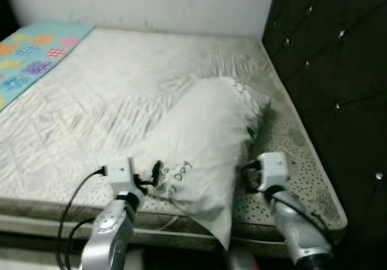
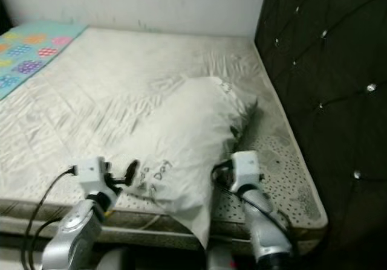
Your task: Clean up the room
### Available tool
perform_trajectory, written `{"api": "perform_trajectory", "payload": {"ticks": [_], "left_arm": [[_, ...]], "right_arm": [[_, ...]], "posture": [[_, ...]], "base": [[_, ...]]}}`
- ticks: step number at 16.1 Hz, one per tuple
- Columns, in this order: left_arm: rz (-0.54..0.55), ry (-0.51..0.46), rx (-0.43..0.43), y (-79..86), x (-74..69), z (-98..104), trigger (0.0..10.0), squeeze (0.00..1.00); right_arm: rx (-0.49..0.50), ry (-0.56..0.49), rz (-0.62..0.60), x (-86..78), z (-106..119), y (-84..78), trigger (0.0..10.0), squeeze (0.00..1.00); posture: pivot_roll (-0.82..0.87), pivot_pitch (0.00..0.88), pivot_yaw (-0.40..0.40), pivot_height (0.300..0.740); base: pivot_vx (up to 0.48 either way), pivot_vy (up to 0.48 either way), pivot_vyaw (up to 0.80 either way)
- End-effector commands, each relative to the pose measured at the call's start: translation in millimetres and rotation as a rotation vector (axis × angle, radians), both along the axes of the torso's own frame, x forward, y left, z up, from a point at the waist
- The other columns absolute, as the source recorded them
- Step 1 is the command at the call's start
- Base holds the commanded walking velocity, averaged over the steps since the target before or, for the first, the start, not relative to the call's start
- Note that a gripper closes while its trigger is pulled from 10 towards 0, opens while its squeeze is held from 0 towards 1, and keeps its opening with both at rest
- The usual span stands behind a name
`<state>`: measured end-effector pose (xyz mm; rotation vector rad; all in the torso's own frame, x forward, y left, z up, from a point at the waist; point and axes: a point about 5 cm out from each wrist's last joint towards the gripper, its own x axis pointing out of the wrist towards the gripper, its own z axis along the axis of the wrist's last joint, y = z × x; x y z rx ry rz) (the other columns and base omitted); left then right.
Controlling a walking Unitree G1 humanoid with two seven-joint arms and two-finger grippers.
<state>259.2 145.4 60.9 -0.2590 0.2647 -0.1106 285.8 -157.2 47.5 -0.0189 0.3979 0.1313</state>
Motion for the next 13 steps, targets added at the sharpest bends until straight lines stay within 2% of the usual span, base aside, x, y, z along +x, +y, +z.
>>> {"api": "perform_trajectory", "payload": {"ticks": [1, 3, 5, 7, 9, 11, 13], "left_arm": [[0.023, 0.004, 0.026, 11.1, -1.6, -0.2, 10.0, 0.0], [0.048, 0.007, 0.037, 12.1, 0.3, -0.3, 10.0, 0.0], [0.059, 0.055, 0.021, 10.9, 0.2, -5.3, 10.0, 0.0], [0.044, 0.116, -0.029, 6.5, -1.9, -10.6, 10.0, 0.0], [0.045, 0.231, -0.063, 4.3, -6.4, -20.4, 10.0, 0.0], [0.046, 0.292, -0.05, 5.1, -8.5, -23.8, 10.0, 0.0], [0.044, 0.332, -0.022, 11.2, -10.1, -23.2, 10.0, 0.0]], "right_arm": [[0.018, -0.003, 0.024, 0.3, 0.6, 11.5, 10.0, 0.0], [0.017, -0.002, 0.025, 0.6, 0.7, 11.7, 10.0, 0.0], [0.014, 0.003, 0.028, 0.5, 0.0, 11.4, 10.0, 0.0], [0.01, 0.009, 0.03, 0.1, -0.6, 11.4, 10.0, 0.0], [-0.006, 0.029, 0.042, -1.3, -2.8, 11.7, 10.0, 0.0], [-0.029, 0.047, 0.057, -2.8, -3.6, 10.4, 10.0, 0.0], [-0.068, 0.102, 0.057, -4.3, -9.0, 1.8, 10.0, 0.0]], "posture": [[-0.13, 0.0, -0.027, 0.617], [-0.13, 0.0, -0.027, 0.617], [-0.13, 0.0, -0.027, 0.617], [-0.13, 0.0, -0.025, 0.617], [-0.13, 0.0, -0.023, 0.617], [-0.13, 0.0, -0.021, 0.617], [-0.13, 0.0, -0.022, 0.617]], "base": [[0.341, 0.0, 0.0], [0.0, 0.0, 0.0], [0.0, 0.0, 0.0], [0.0, 0.0, 0.0], [0.0, 0.0, 0.0], [0.0, 0.0, 0.0], [0.0, 0.0, 0.0]]}}
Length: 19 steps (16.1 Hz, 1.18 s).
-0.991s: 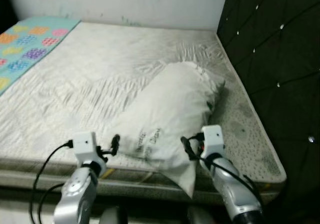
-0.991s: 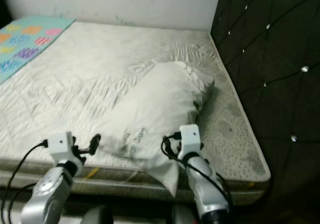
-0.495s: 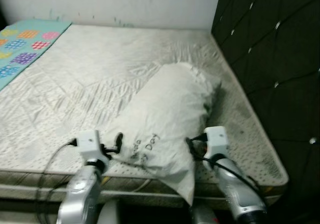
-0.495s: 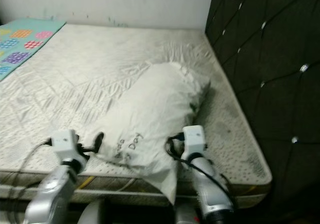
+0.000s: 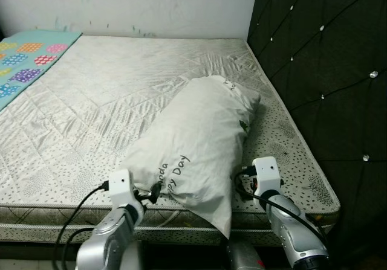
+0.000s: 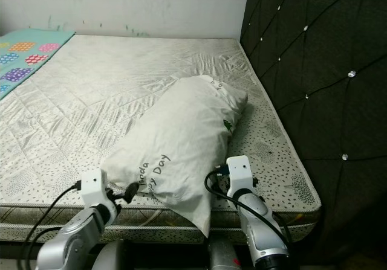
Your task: Clean up the room
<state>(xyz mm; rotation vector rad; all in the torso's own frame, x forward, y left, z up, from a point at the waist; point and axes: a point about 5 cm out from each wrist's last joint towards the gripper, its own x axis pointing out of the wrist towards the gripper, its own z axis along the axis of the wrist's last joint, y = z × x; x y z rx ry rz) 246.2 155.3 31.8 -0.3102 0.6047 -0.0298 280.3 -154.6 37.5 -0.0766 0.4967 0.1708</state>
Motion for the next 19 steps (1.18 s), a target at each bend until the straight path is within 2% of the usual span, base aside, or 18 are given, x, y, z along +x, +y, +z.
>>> {"api": "perform_trajectory", "payload": {"ticks": [1, 2, 4, 6, 7, 8, 10, 11, 14, 15, 16, 17, 19], "left_arm": [[0.008, -0.008, 0.014, 4.0, 2.8, 5.4, 10.0, 0.0], [0.029, 0.047, 0.053, 16.7, 1.8, 0.2, 10.0, 0.0], [0.057, 0.111, 0.076, 32.2, 1.6, -6.1, 10.0, 0.0], [0.037, 0.167, 0.073, 37.1, 0.4, -9.1, 10.0, 0.0], [0.053, 0.204, 0.021, 36.0, -0.5, -9.6, 10.0, 0.0], [0.092, 0.232, -0.077, 32.6, -0.9, -8.3, 10.0, 0.0], [0.188, 0.098, -0.26, 29.7, 11.0, 8.1, 10.0, 0.0], [0.237, 0.066, -0.317, 32.5, 11.9, 10.5, 10.0, 0.0], [0.234, 0.052, -0.362, 33.7, 7.9, 6.4, 10.0, 0.0], [0.214, 0.047, -0.343, 33.3, 6.6, 5.4, 10.0, 0.0], [0.174, 0.073, -0.251, 33.9, 4.9, 1.5, 10.0, 0.0], [0.125, 0.101, -0.109, 36.1, 3.6, -3.4, 10.0, 0.0], [0.076, 0.019, 0.026, 39.3, 10.6, 4.5, 10.0, 0.0]], "right_arm": [[-0.014, 0.015, 0.004, 1.1, -0.1, -2.9, 10.0, 0.0], [-0.016, 0.029, 0.0, 1.1, -0.8, -6.2, 10.0, 0.0], [-0.036, 0.044, 0.02, 0.5, -0.9, -7.7, 10.0, 0.0], [-0.046, 0.057, 0.017, -0.8, -1.7, -10.7, 10.0, 0.0], [-0.048, 0.065, 0.014, -1.5, -3.0, -12.6, 10.0, 0.0], [-0.052, 0.071, 0.014, -1.8, -4.0, -13.1, 10.0, 0.0], [-0.058, 0.072, 0.026, -1.5, -5.1, -11.0, 10.0, 0.0], [-0.054, 0.068, 0.034, -0.5, -5.1, -9.5, 10.0, 0.0], [-0.048, 0.051, 0.049, 3.1, -3.3, -5.5, 10.0, 0.0], [-0.047, 0.049, 0.05, 3.5, -3.3, -4.9, 10.0, 0.0], [-0.046, 0.048, 0.05, 4.3, -3.3, -4.3, 10.0, 0.0], [-0.047, 0.046, 0.048, 5.4, -3.4, -3.6, 10.0, 0.0], [-0.009, 0.054, 0.037, 12.0, -2.3, 7.1, 10.0, 0.0]], "posture": [[-0.13, 0.0, -0.022, 0.617], [-0.13, 0.0, -0.023, 0.617], [-0.13, 0.0, -0.022, 0.617], [-0.14, 0.0, -0.019, 0.617], [-0.14, 0.0, -0.013, 0.617], [-0.14, 0.0, -0.01, 0.617], [-0.13, 0.0, -0.012, 0.617], [-0.12, 0.0, -0.014, 0.617], [-0.12, 0.0, -0.015, 0.617], [-0.12, 0.0, -0.013, 0.617], [-0.12, 0.0, -0.011, 0.617], [-0.12, 0.0, -0.009, 0.617], [-0.12, 0.0, -0.002, 0.617]], "base": [[0.0, 0.0, 0.0], [0.0, 0.0, 0.0], [0.0, 0.0, 0.0], [0.0, 0.0, 0.0], [0.0, 0.0, 0.0], [0.0, 0.0, 0.0], [0.0, 0.0, 0.0], [0.0, 0.0, 0.0], [0.0, 0.0, 0.0], [0.0, 0.0, 0.0], [0.0, 0.0, 0.0], [0.0, 0.0, 0.0], [0.0, 0.0, 0.0]]}}
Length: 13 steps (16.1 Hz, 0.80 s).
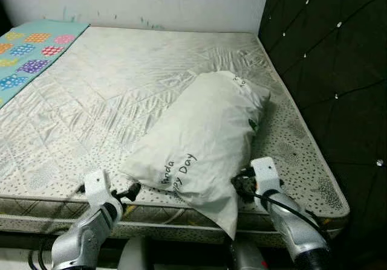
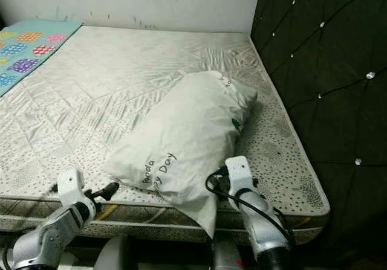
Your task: Clean up the room
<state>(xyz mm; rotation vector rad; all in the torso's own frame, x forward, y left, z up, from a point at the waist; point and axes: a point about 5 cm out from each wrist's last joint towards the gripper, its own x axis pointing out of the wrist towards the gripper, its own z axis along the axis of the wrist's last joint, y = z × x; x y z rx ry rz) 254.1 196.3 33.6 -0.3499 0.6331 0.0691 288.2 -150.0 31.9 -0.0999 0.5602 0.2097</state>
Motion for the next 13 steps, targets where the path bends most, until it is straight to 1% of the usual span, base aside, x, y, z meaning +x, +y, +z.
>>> {"api": "perform_trajectory", "payload": {"ticks": [1, 2, 3, 4, 5, 6, 7, 8, 9, 11, 13], "left_arm": [[-0.045, -0.058, 0.065, -2.9, 6.4, 7.0, 10.0, 0.0], [-0.047, -0.066, 0.063, -4.0, 7.7, 8.6, 10.0, 0.0], [-0.052, -0.088, 0.076, -4.3, 9.2, 12.1, 10.0, 0.0], [-0.063, -0.106, 0.098, -4.5, 10.1, 14.3, 10.0, 0.0], [-0.067, -0.133, 0.128, -2.8, 9.2, 17.0, 10.0, 0.0], [-0.049, -0.171, 0.167, 1.7, 7.3, 20.0, 10.0, 0.0], [-0.027, -0.188, 0.193, 5.2, 4.7, 20.1, 10.0, 0.0], [-0.004, -0.183, 0.212, 7.2, 0.3, 17.6, 10.0, 0.0], [0.002, -0.175, 0.22, 7.0, -2.9, 15.2, 10.0, 0.0], [0.001, -0.171, 0.234, 5.3, -5.9, 12.8, 10.0, 0.0], [-0.008, -0.181, 0.237, 3.4, -5.4, 13.8, 10.0, 0.0]], "right_arm": [[0.083, 0.062, -0.007, 5.9, -2.2, 14.9, 10.0, 0.0], [0.115, 0.114, -0.002, 4.8, -6.6, 20.7, 10.0, 0.0], [0.182, 0.194, -0.006, 2.7, -12.7, 27.9, 10.0, 0.0], [0.227, 0.236, -0.009, 1.7, -15.5, 32.3, 10.0, 0.0], [0.292, 0.246, -0.006, 4.8, -13.0, 36.2, 10.0, 0.0], [0.35, 0.223, -0.009, 10.9, -7.0, 36.6, 10.0, 0.0], [0.404, 0.211, -0.031, 17.4, -2.3, 34.0, 10.0, 0.0], [0.457, 0.22, -0.068, 22.6, 0.2, 30.4, 10.0, 0.0], [0.497, 0.229, -0.073, 24.7, 1.8, 30.8, 10.0, 0.0], [0.557, 0.244, -0.077, 24.8, 2.7, 39.5, 10.0, 0.0], [0.541, 0.249, -0.076, 20.4, -2.9, 50.3, 10.0, 0.0]], "posture": [[-0.11, 0.0, -0.003, 0.617], [-0.11, 0.0, -0.005, 0.617], [-0.1, 0.0, -0.008, 0.617], [-0.1, 0.0, -0.009, 0.617], [-0.09, 0.0, -0.013, 0.617], [-0.08, 0.0, -0.015, 0.617], [-0.08, 0.0, -0.016, 0.617], [-0.08, 0.0, -0.016, 0.617], [-0.08, 0.0, -0.016, 0.617], [-0.07, 0.0, -0.013, 0.617], [-0.07, 0.0, -0.012, 0.617]], "base": [[0.0, 0.0, 0.0], [0.0, 0.0, 0.0], [0.0, 0.0, 0.0], [0.0, 0.0, 0.0], [0.0, 0.0, 0.0], [0.0, 0.0, 0.0], [0.0, 0.0, 0.0], [0.0, 0.0, 0.0], [0.0, 0.0, 0.0], [0.0, 0.0, 0.0], [0.0, 0.0, 0.0]]}}
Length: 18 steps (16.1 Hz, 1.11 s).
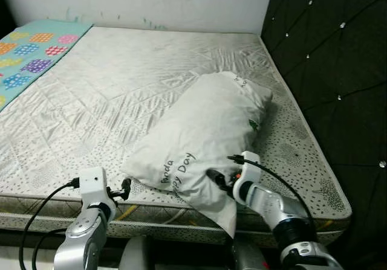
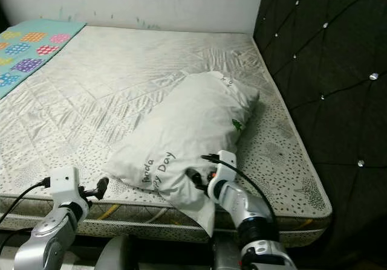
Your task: Clean up the room
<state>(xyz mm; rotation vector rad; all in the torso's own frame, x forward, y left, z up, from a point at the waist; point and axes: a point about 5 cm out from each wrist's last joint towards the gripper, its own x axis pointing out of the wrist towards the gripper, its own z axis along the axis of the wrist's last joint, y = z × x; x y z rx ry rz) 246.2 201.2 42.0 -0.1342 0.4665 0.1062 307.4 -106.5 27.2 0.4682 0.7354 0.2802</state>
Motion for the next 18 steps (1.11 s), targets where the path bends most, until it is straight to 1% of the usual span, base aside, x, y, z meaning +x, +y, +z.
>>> {"api": "perform_trajectory", "payload": {"ticks": [1, 2, 3, 4, 7, 9, 11, 12, 14, 16, 18], "left_arm": [[-0.006, -0.027, 0.014, -1.6, 2.8, 5.6, 10.0, 0.0], [-0.006, -0.029, 0.018, -1.6, 3.1, 5.9, 10.0, 0.0], [-0.007, -0.029, 0.018, -1.2, 3.4, 6.1, 10.0, 0.0], [-0.006, -0.029, 0.021, -0.8, 3.6, 6.3, 10.0, 0.0], [-0.011, -0.03, 0.022, -3.0, 3.7, 6.4, 10.0, 0.0], [-0.016, -0.032, 0.019, -4.6, 4.4, 7.3, 10.0, 0.0], [-0.016, -0.032, 0.02, -4.5, 4.1, 7.5, 10.0, 0.0], [-0.015, -0.031, 0.023, -3.8, 4.0, 7.8, 10.0, 0.0], [-0.013, -0.032, 0.022, -4.0, 4.7, 8.1, 10.0, 0.0], [-0.015, -0.031, 0.018, -5.2, 4.4, 8.1, 10.0, 0.0], [-0.02, -0.024, 0.015, -6.4, 3.9, 8.1, 10.0, 0.0]], "right_arm": [[0.002, -0.003, 0.011, -0.2, -0.5, 11.0, 10.0, 0.0], [-0.028, -0.016, -0.013, 0.2, -1.9, 13.1, 10.0, 0.0], [-0.034, -0.025, -0.029, 0.8, -1.1, 15.2, 10.0, 0.0], [-0.038, -0.033, -0.036, 0.7, -0.4, 19.1, 10.0, 0.0], [-0.089, -0.087, -0.036, -1.9, 0.9, 31.4, 10.0, 0.0], [-0.177, -0.132, 0.006, -5.9, -2.0, 43.8, 10.0, 0.0], [-0.201, -0.131, 0.036, -9.8, -5.1, 51.3, 10.0, 0.0], [-0.233, -0.116, 0.082, -15.7, -12.2, 57.7, 10.0, 0.0], [-0.27, -0.068, 0.12, -21.9, -22.5, 60.4, 10.0, 0.0], [-0.254, -0.038, 0.119, -21.5, -23.5, 65.2, 10.0, 0.0], [-0.172, 0.014, 0.024, -15.4, -21.9, 63.5, 10.0, 0.0]], "posture": [[-0.07, 0.0, -0.012, 0.617], [-0.07, 0.0, -0.012, 0.617], [-0.06, 0.0, -0.008, 0.617], [-0.07, 0.0, -0.008, 0.617], [-0.07, 0.0, -0.007, 0.617], [-0.05, 0.0, -0.009, 0.617], [-0.05, 0.0, -0.009, 0.617], [-0.05, 0.0, -0.011, 0.617], [-0.04, 0.0, -0.015, 0.617], [-0.04, 0.0, -0.016, 0.617], [-0.04, 0.0, -0.017, 0.617]], "base": [[0.0, 0.0, 0.0], [0.0, 0.0, 0.0], [0.0, 0.0, 0.0], [0.0, 0.0, 0.0], [0.0, 0.0, 0.0], [0.0, 0.0, 0.0], [0.0, 0.0, 0.0], [0.0, 0.0, 0.0], [0.0, 0.0, 0.0], [0.0, 0.0, 0.0], [0.0, 0.0, 0.0]]}}
